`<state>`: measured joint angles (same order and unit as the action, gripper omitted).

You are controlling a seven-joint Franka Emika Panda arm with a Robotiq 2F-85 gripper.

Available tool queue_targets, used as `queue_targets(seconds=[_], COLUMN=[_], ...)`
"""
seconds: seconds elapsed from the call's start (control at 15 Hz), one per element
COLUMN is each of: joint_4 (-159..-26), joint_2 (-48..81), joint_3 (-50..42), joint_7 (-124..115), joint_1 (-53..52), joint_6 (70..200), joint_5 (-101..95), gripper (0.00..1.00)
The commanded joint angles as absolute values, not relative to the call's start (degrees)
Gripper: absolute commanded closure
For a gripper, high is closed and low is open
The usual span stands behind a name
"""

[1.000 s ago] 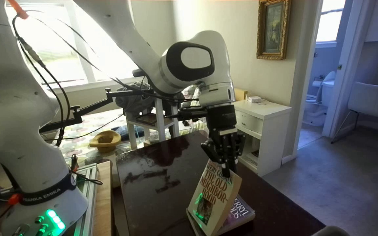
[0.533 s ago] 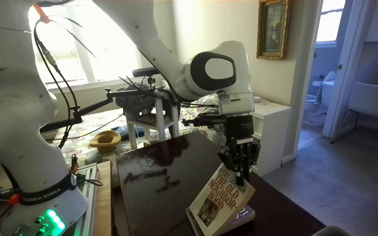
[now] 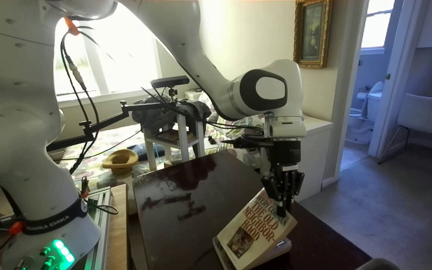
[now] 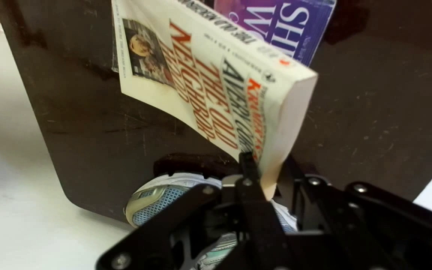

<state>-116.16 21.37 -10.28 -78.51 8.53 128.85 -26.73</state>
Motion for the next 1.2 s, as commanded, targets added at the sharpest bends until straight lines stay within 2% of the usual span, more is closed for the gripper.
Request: queue_targets(seconds=[0.0,0.47,0.53,0.67,1.13], joint_4=[-110.32,-104.92,-104.41,-103.49,-103.61], joint_2=[26.06,30.56,31.00,31.58,31.33], joint_3=[-11.17,-11.36,-11.44,-11.70,-12.47], joint_7=[-75.13,-72.70,-72.50,-72.82,-73.79], joint_1=[6.63,4.62,4.39,3.96,3.02], joint_6=[125.13,119.15,118.41,117.40,117.94], joint_5=[-23.05,-23.13,-23.30,-23.61,-24.31], gripper=[0.95,0.93,0.55,0.51,0.02])
